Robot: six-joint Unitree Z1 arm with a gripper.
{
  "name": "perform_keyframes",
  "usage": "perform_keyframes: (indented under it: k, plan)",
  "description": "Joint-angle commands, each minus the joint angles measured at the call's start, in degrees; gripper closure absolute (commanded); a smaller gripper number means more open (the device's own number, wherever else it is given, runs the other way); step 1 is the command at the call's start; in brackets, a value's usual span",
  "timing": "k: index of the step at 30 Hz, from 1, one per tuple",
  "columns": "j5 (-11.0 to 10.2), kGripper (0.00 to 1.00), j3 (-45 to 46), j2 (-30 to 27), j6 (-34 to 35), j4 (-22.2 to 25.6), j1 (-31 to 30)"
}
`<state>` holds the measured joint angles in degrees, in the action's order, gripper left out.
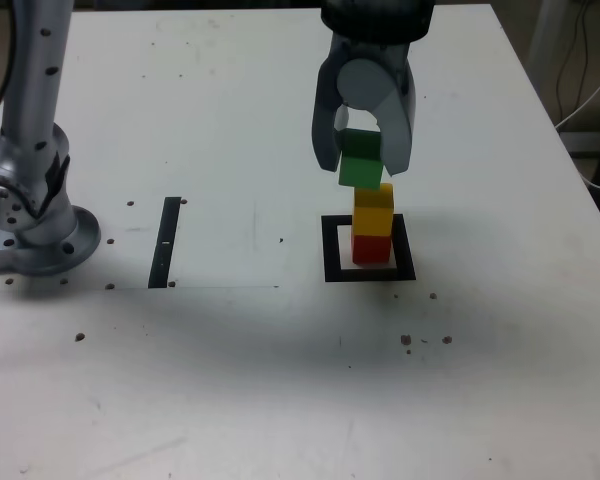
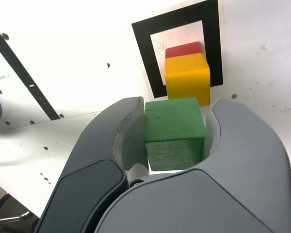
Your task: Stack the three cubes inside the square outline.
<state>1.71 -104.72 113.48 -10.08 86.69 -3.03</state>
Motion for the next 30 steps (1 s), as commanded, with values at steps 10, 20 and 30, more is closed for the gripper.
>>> perform_keyframes:
  k: [10,20,30]
  plan:
    - [-0.3,0.74,2.5,1.4,-0.6,-3.4,1.0]
    - [-0.3,0.74,2.9,2.0,-0.6,-4.5,1.4]
    - [-0.1,0.72,3.1,2.0,-0.7,-5.3,1.4]
